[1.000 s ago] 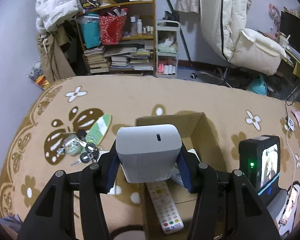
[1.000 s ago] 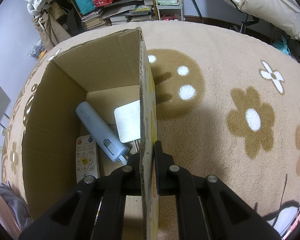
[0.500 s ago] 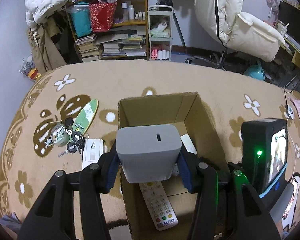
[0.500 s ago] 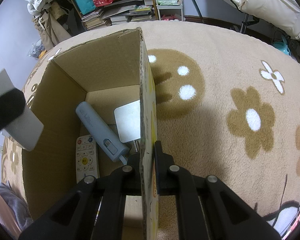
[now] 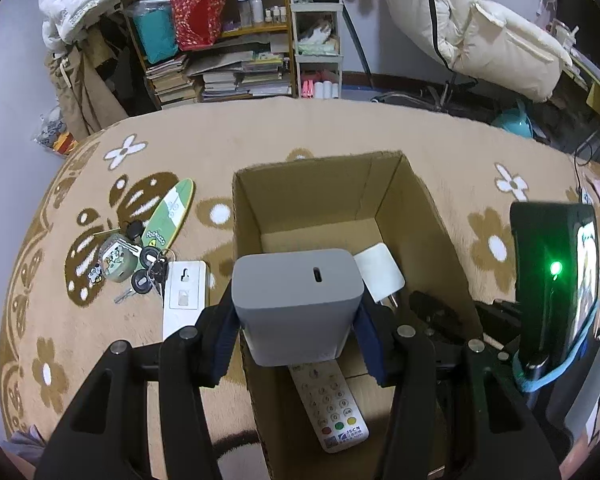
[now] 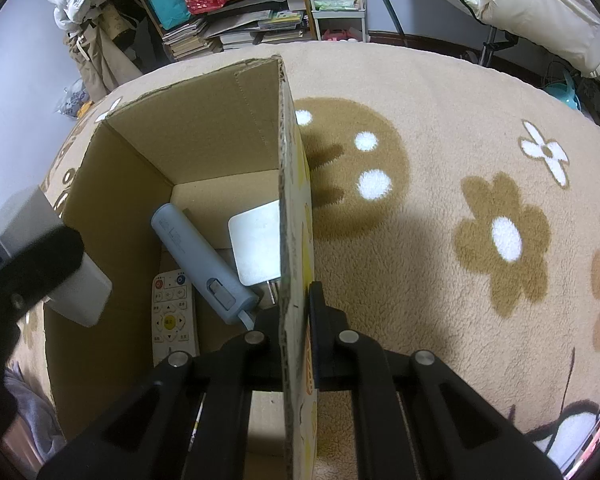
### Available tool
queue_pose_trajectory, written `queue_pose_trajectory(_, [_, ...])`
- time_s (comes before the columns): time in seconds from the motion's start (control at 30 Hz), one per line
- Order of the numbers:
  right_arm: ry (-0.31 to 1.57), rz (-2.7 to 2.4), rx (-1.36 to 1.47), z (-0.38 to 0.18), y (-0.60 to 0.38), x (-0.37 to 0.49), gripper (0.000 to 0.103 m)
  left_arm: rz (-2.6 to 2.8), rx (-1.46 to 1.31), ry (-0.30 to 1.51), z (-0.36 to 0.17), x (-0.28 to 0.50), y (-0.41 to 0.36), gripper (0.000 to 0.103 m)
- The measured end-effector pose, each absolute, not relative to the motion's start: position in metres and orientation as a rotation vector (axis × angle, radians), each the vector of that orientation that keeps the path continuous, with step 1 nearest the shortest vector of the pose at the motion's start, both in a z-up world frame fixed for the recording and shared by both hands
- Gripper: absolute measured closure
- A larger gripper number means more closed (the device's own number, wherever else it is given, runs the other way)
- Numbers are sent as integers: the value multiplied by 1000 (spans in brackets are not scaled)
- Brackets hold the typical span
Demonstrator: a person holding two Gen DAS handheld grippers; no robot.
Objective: Organize rigid objects
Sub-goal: 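Lower the grey power bank into the box and open the left tool, then move the left tool back to the items and grasp the white rectangular device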
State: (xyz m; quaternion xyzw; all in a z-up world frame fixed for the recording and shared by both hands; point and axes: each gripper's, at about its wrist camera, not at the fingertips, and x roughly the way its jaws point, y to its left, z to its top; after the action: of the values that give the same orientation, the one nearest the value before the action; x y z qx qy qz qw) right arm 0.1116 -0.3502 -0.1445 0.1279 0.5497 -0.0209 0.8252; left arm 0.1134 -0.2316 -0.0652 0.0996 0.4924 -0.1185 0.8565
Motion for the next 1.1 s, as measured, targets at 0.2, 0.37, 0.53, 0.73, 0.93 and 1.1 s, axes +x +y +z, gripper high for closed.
queue_pose_trajectory(0.2, [1166,-44,279,-142,-352,110,94,-261,216,1063,-74,110,-231,52])
queue_pose_trajectory(0.37, [1168,-48,282,-142,-353,110,94,-257,248,1053,-74,107,-234,51])
queue_pose_trajectory(0.53, [1168,-50,282,-142,-355,110,93,-248,271,978,-60,102,-232,51])
queue_pose_trajectory(0.73, [1168,-51,283,-142,-356,109,93,-225,272,922,-39,101,-223,35])
queue_pose_trajectory(0.93, [1168,-49,283,-141,-355,108,93,-199,251,890,-25,99,-206,11])
queue_pose_trajectory(1.1, [1167,-49,284,-141,-355,108,93,-155,288,865,-22,100,-193,7])
